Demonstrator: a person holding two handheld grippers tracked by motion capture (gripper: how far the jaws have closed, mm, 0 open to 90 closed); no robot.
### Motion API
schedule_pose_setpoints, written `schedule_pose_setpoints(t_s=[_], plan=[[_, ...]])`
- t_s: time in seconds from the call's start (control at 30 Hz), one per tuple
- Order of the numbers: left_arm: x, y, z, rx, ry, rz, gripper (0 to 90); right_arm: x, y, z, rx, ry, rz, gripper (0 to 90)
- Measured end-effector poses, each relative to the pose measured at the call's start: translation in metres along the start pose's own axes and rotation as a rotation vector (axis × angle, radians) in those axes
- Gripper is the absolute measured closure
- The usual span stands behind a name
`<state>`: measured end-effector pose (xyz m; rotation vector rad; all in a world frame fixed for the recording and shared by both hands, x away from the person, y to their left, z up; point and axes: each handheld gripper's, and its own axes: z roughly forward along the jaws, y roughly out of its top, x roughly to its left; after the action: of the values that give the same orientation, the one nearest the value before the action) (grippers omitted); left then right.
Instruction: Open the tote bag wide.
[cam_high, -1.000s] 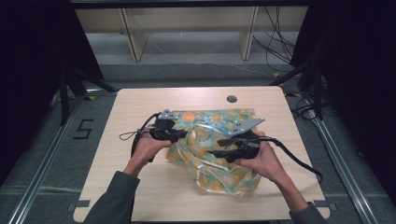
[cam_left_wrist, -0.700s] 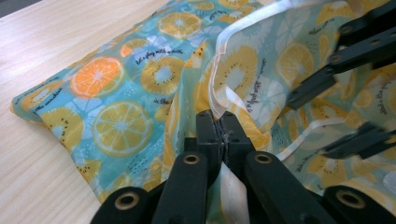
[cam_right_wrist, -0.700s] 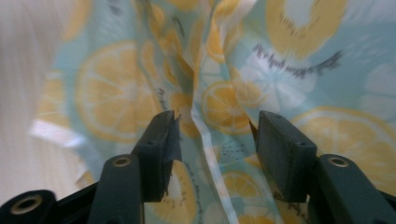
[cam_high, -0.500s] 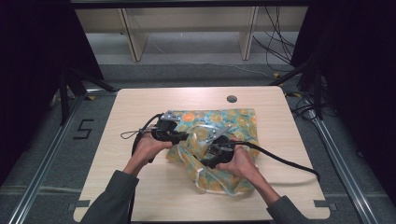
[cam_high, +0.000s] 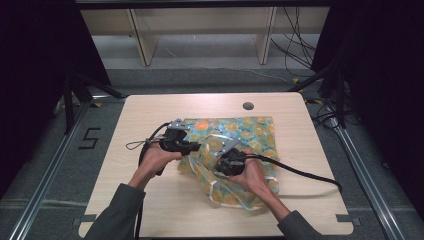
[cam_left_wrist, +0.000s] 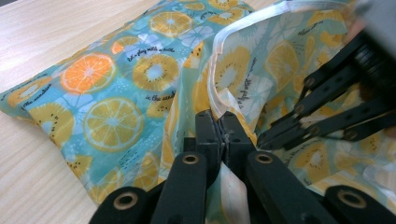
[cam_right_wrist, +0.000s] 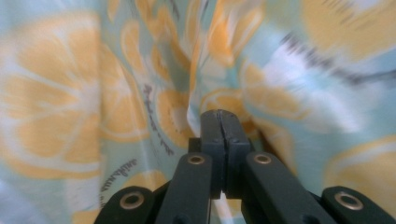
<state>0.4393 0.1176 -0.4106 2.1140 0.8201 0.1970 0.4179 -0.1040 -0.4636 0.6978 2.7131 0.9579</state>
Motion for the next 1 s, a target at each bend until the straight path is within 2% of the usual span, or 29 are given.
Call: schedule_pose_setpoints(t_s=[0.03, 0.07, 0.1, 0.13, 0.17, 0.2, 0.23, 0.27, 0.33, 0.37, 0.4, 0.43, 0.47, 0.5, 0.53, 0.57, 0.6, 0.63, 0.67, 0.7, 0.73, 0.77, 0.8, 0.83, 0.9, 0.93, 0.97, 1.0], plan=[[0.0, 0.0, 0.0, -0.005, -0.013, -0.013, 87.8, 0.001, 0.001, -0.005, -0.009, -0.002, 0.044, 90.0], [-0.001, 0.0, -0.001, -0.006, -0.017, -0.014, 87.9, 0.0, 0.002, -0.008, -0.029, -0.011, 0.058, 90.0], [-0.001, 0.001, 0.0, -0.004, -0.014, -0.002, 88.0, -0.001, 0.004, -0.01, -0.051, -0.008, 0.07, 85.9], [-0.002, 0.001, -0.001, 0.012, -0.014, 0.008, 88.0, -0.001, 0.005, -0.011, -0.057, -0.002, 0.101, 73.8], [-0.003, 0.001, 0.0, 0.0, -0.019, 0.003, 88.0, 0.0, 0.007, -0.01, -0.056, 0.005, 0.12, 62.8], [-0.004, 0.002, 0.0, 0.004, -0.023, 0.007, 88.0, 0.001, 0.009, -0.007, -0.056, -0.024, 0.106, 54.5], [-0.005, 0.002, 0.001, 0.005, -0.02, 0.009, 88.0, 0.003, 0.012, -0.004, -0.039, -0.024, 0.104, 48.1], [-0.006, 0.002, 0.002, 0.012, -0.018, 0.016, 88.0, 0.004, 0.015, 0.0, -0.061, 0.003, 0.102, 45.2], [-0.007, 0.002, 0.002, 0.026, -0.03, 0.033, 88.0, 0.005, 0.016, 0.002, -0.071, 0.018, 0.093, 48.3], [-0.008, 0.002, 0.002, 0.016, -0.031, 0.022, 88.0, 0.007, 0.018, 0.004, -0.067, 0.028, 0.07, 57.8], [-0.008, 0.002, 0.001, 0.008, -0.025, 0.02, 88.0, 0.01, 0.019, 0.004, -0.062, 0.023, 0.046, 78.9], [-0.008, 0.002, 0.001, 0.008, -0.025, 0.02, 87.9, 0.009, 0.019, 0.004, -0.071, 0.028, 0.028, 86.8], [-0.007, 0.002, 0.0, 0.006, -0.013, 0.025, 87.9, 0.009, 0.019, 0.004, -0.071, 0.028, 0.028, 86.8], [-0.004, 0.002, -0.002, 0.023, 0.01, 0.05, 87.6, 0.01, 0.019, 0.0, -0.065, 0.022, 0.035, 90.0], [0.0, 0.001, -0.001, 0.034, 0.058, 0.114, 85.1, 0.008, 0.022, -0.011, -0.073, 0.038, 0.02, 90.0], [0.0, 0.001, -0.001, 0.034, 0.058, 0.114, 82.5, 0.008, 0.022, -0.011, -0.073, 0.038, 0.02, 90.0], [-0.006, -0.004, 0.002, 0.056, 0.052, 0.1, 79.9, 0.003, 0.027, -0.027, -0.109, 0.044, 0.026, 90.0], [-0.006, -0.004, 0.002, 0.056, 0.052, 0.1, 76.9, 0.003, 0.027, -0.027, -0.109, 0.044, 0.026, 90.0], [-0.013, -0.006, 0.001, 0.073, 0.059, 0.103, 76.9, -0.001, 0.031, -0.036, -0.13, 0.038, 0.031, 90.0], [-0.018, -0.006, 0.0, 0.075, 0.072, 0.125, 72.5, -0.007, 0.035, -0.041, -0.159, 0.01, 0.04, 90.0], [-0.025, -0.006, -0.002, 0.079, 0.096, 0.134, 66.9, -0.015, 0.039, -0.048, -0.158, -0.01, 0.038, 90.0], [-0.03, -0.004, -0.005, 0.083, 0.143, 0.174, 62.3, -0.023, 0.043, -0.053, -0.171, -0.037, 0.035, 90.0], [-0.038, -0.002, -0.009, 0.095, 0.21, 0.229, 59.1, -0.03, 0.047, -0.057, -0.172, -0.059, 0.052, 90.0], [-0.044, -0.001, -0.012, 0.089, 0.226, 0.259, 54.8, -0.041, 0.051, -0.06, -0.173, -0.091, 0.071, 90.0], [-0.054, 0.002, -0.016, 0.073, 0.194, 0.287, 54.2, -0.056, 0.057, -0.061, -0.186, -0.102, 0.105, 90.0], [-0.061, 0.003, -0.016, 0.067, 0.183, 0.301, 54.6, -0.061, 0.058, -0.06, -0.186, -0.109, 0.1, 90.0], [-0.066, 0.004, -0.013, 0.067, 0.177, 0.329, 54.6, -0.065, 0.06, -0.059, -0.173, -0.109, 0.11, 90.0], [-0.071, 0.005, -0.009, 0.069, 0.164, 0.344, 54.4, -0.072, 0.062, -0.055, -0.137, -0.115, 0.11, 90.0]])
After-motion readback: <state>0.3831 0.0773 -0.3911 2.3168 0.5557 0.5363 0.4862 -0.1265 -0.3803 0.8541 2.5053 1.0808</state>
